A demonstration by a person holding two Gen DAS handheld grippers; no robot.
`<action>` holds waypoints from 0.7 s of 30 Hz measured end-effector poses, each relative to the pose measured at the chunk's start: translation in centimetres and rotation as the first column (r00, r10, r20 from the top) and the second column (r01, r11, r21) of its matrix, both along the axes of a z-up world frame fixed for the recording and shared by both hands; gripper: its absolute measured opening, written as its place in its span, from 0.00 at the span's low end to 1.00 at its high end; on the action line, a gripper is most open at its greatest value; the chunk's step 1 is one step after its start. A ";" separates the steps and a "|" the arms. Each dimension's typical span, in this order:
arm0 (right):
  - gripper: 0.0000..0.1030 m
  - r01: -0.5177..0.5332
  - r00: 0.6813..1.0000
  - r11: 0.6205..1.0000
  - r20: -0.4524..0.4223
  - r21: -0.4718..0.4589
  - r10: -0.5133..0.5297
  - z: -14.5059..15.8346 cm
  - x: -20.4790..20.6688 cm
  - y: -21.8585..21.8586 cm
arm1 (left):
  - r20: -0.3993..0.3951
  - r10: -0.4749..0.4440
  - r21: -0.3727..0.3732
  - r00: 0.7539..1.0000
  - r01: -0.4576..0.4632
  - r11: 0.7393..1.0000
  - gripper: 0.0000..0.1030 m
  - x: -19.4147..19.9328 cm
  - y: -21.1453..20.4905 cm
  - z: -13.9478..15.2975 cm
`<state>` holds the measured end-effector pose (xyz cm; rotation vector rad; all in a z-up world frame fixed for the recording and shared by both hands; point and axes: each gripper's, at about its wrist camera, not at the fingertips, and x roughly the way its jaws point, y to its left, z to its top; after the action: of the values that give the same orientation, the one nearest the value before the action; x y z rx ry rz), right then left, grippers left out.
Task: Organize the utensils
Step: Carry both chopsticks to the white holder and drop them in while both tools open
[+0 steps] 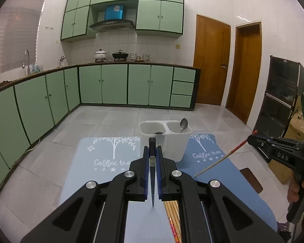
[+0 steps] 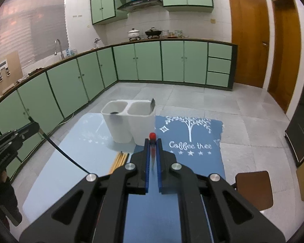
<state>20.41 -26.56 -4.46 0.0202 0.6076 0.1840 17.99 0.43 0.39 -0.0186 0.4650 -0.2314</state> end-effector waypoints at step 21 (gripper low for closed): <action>0.05 -0.188 0.973 0.981 0.142 0.042 0.180 13.0 6.5 0.9 | 0.243 -0.048 -0.029 0.969 0.056 0.998 0.06 4.4 -0.3 10.5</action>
<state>26.90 -25.69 8.58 0.0041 0.4657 0.3793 22.39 0.08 10.86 -0.0130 0.2175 -0.2898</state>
